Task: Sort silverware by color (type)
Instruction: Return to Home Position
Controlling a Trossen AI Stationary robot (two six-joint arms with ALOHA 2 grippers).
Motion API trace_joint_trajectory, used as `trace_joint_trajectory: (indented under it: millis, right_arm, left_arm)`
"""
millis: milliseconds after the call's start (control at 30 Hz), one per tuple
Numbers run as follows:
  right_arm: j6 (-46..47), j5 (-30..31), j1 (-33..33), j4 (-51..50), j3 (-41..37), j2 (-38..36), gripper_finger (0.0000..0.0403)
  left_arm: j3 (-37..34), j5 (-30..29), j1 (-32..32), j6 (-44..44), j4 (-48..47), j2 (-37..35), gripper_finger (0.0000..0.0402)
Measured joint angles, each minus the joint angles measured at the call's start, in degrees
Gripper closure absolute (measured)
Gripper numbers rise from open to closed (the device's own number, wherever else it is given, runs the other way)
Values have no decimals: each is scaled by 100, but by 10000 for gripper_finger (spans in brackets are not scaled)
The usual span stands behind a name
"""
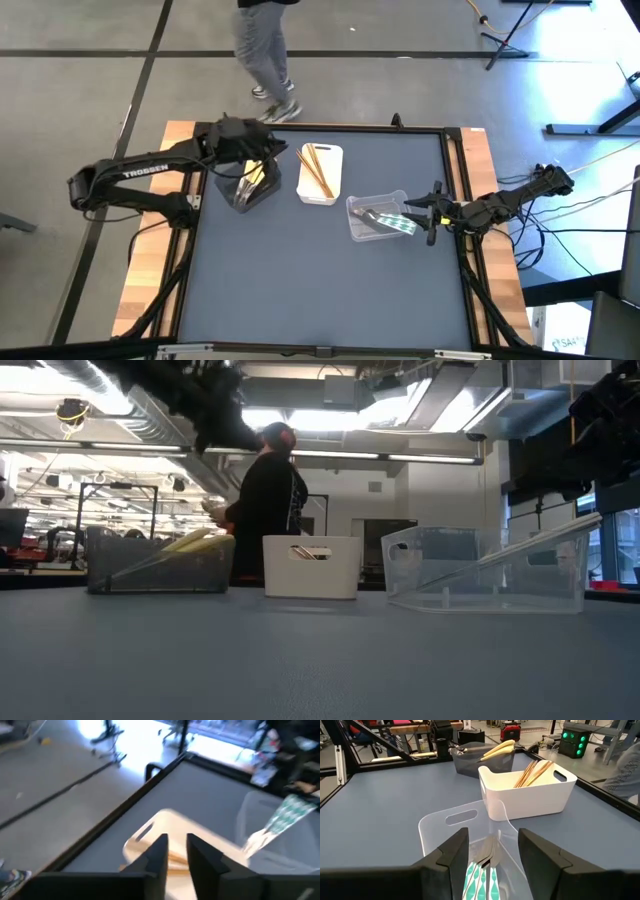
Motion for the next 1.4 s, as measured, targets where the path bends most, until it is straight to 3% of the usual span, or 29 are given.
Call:
trace_joint_trajectory:
  millis: [167, 367, 667, 1100, 1400]
  right_arm:
    - [0, -2, 0, 36, 0, 0, 243]
    - [-67, -110, 2, 363, 0, -4, 243]
    - [-85, -170, 2, 617, 0, -6, 243]
    - [-109, -173, 0, 571, 0, -154, 243]
    - [-411, -171, 0, 214, 2, -874, 243]
  left_arm:
    - [367, -1, -386, 310, 9, -116, 394]
    - [419, 3, -870, 475, -131, -700, 400]
    - [334, -353, -1508, 527, -1482, -2210, 401]
    - [-1775, -477, -2277, 470, -462, -3991, 401]
    - [-2767, 24, -2285, 579, -321, -5017, 401]
